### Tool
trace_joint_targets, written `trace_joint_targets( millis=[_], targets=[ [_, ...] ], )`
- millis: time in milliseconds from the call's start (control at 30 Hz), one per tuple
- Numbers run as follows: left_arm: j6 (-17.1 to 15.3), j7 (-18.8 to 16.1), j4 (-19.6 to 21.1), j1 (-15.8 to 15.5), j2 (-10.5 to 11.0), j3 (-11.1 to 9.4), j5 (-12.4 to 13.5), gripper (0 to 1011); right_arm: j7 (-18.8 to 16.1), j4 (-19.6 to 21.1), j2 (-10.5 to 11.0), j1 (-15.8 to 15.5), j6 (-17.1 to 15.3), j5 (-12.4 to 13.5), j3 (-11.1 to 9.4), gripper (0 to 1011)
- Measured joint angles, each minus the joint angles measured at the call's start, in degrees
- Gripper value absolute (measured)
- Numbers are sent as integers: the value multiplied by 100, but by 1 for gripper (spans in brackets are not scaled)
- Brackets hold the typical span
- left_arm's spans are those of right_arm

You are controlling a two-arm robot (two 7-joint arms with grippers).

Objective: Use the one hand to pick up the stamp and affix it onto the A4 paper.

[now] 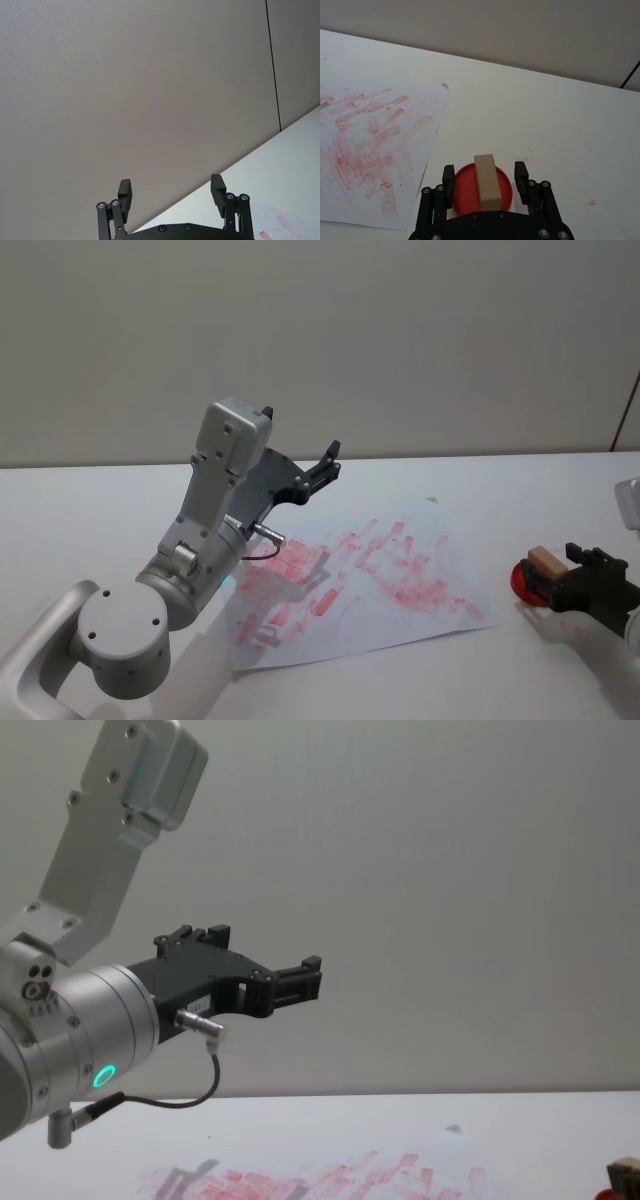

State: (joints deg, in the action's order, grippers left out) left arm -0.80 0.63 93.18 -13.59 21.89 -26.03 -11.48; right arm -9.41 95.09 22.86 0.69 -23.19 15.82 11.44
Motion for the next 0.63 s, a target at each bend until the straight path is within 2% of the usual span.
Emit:
trace_joint_targets(
  millis=[67,133,200,233,333,433,633],
  targets=[
    [0,0,0,0,0,0,0,1001,-2,-3,-1,3,-3,-1,2,760],
    [0,0,0,0,0,0,0,1001,-3,-4,-2,5,-5,-2,2,772],
    [0,0,0,0,0,0,0,1001,-4,-6,-3,6,-7,-3,2,826],
    [0,0,0,0,0,0,0,1001,-4,-6,-3,7,-8,-4,3,886],
    [0,0,0,0,0,0,0,1001,-6,-8,-5,8,-10,-5,3,964],
    [0,0,0,0,0,0,0,1001,-7,-10,-8,10,-12,-7,3,1001],
    [0,0,0,0,0,0,0,1001,-9,-14,-10,13,-17,-9,3,1001]
  ],
)
